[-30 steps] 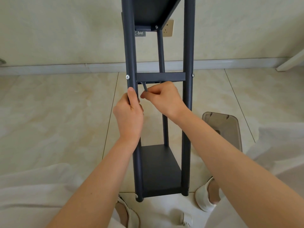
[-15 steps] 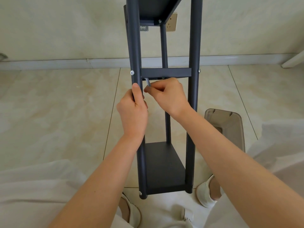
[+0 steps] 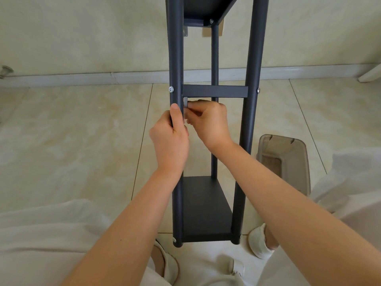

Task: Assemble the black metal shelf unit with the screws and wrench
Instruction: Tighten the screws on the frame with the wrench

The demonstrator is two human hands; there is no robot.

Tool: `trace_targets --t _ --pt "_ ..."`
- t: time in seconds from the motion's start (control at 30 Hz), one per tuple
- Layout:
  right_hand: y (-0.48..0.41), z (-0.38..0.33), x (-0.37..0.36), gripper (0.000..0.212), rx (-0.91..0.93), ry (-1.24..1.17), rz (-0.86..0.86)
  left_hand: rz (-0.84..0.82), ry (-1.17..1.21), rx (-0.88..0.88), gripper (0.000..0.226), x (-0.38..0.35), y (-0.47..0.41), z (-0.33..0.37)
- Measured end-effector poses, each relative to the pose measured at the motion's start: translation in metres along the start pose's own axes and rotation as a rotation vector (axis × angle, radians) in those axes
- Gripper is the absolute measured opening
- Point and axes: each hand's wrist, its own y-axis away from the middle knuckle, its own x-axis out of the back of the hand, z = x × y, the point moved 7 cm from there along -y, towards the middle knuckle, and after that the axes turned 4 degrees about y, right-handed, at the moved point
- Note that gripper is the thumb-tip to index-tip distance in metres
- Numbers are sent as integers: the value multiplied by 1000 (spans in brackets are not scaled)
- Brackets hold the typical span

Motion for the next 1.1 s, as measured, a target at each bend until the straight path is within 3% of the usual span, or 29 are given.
trace_targets --t 0.2,0.33,0.57,0.77,1.1 --pt "-2 -1 0 27 70 28 155 -13 3 8 59 -3 0 0" --pt "-5 11 -5 36 -76 -69 24 -20 -5 -8 63 -4 -1 1" --pt "-1 17 11 25 -270 -163 -141 -34 4 -12 58 -6 1 3" --pt "5 6 16 26 -300 -92 -222 -31 -7 -19 53 -6 2 5" --pt "-2 -8 21 35 -211 -44 -172 -32 10 -23 53 -6 0 3"
